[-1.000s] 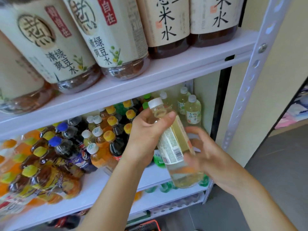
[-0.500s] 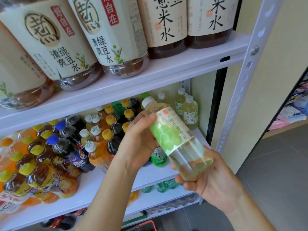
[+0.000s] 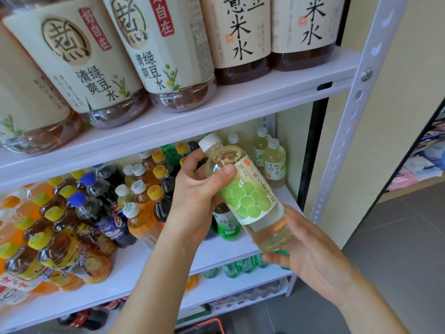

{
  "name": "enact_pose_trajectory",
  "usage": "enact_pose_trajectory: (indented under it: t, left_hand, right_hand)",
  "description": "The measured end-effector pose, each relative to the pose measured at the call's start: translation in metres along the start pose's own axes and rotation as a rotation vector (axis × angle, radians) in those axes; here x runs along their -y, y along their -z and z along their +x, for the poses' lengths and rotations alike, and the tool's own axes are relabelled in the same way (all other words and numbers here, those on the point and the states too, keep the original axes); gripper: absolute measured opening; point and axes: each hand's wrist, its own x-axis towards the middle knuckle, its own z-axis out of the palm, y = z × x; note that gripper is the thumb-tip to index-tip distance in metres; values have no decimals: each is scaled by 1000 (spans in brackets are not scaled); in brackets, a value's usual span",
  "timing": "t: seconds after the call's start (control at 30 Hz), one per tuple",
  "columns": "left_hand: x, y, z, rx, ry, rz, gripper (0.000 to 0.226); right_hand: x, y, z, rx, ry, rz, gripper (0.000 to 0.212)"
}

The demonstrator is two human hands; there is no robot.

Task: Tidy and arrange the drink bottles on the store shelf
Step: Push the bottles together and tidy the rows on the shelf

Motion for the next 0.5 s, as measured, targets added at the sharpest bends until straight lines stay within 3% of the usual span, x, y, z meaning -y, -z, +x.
enact_pose_trajectory:
  t: [0.1, 0.17, 0.37, 0.5]
  left_hand:
    - [2, -5, -1, 9, -49, 129, 55]
    - [1, -7, -1, 38, -30, 139, 58]
    - [-9, 0, 7, 230, 126, 3, 80]
    - [-8, -4, 6, 131, 81, 66, 84]
  right_hand:
    - [-4, -3, 1, -100, 102, -138, 69]
    - [-8, -7, 1, -122, 106, -48, 70]
    - [-7, -7, 0, 35, -250, 197, 78]
    - [-6, -1, 0, 104, -313, 223, 87]
